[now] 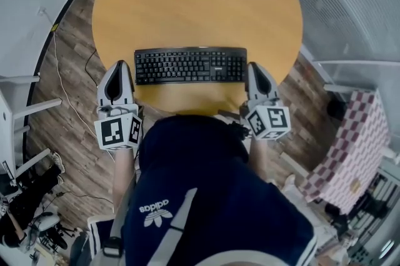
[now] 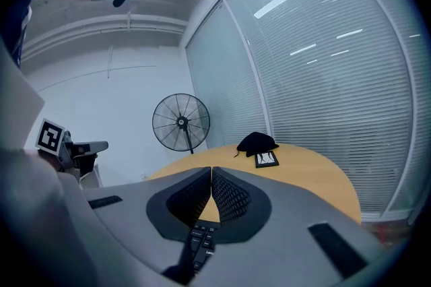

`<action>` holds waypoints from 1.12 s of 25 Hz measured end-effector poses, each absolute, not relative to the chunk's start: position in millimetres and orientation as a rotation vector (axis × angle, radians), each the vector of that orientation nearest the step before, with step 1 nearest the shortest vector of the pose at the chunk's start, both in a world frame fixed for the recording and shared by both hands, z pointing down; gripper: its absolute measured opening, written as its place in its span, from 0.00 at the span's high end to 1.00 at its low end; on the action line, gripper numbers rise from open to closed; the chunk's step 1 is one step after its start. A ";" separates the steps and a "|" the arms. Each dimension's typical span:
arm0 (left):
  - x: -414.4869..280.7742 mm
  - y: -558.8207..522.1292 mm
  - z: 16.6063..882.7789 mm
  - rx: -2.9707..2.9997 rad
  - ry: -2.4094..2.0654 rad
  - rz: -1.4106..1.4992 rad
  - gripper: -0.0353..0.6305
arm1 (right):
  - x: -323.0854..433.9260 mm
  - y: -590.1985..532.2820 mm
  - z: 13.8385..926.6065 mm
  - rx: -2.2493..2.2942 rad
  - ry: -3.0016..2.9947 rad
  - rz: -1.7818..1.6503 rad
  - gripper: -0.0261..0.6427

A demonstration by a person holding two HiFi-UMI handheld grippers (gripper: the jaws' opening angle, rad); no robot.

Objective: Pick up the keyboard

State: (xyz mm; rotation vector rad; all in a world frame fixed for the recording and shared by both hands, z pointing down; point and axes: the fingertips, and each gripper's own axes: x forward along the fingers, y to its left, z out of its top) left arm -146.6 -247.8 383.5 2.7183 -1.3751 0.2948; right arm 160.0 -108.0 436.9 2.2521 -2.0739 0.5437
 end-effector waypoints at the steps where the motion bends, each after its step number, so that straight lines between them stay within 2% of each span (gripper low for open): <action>1: -148.9 -250.9 384.4 2.720 -1.381 0.301 0.94 | 160.6 -108.7 437.6 2.251 -2.075 0.547 0.95; 13: -145.4 -286.1 428.1 2.592 -1.202 0.468 0.94 | 183.3 -128.5 446.1 2.292 -2.071 0.600 0.95; 15: -147.8 -294.4 446.0 2.515 -1.162 0.499 0.88 | 192.9 -131.4 451.9 2.299 -2.042 0.627 0.94; 18: -152.2 -303.4 473.5 2.448 -1.131 0.584 0.78 | 205.6 -138.4 464.6 2.289 -2.020 0.691 0.84; 28: -152.0 -312.7 567.3 2.222 -1.002 0.794 0.72 | 222.7 -155.4 547.9 2.097 -1.935 0.987 0.82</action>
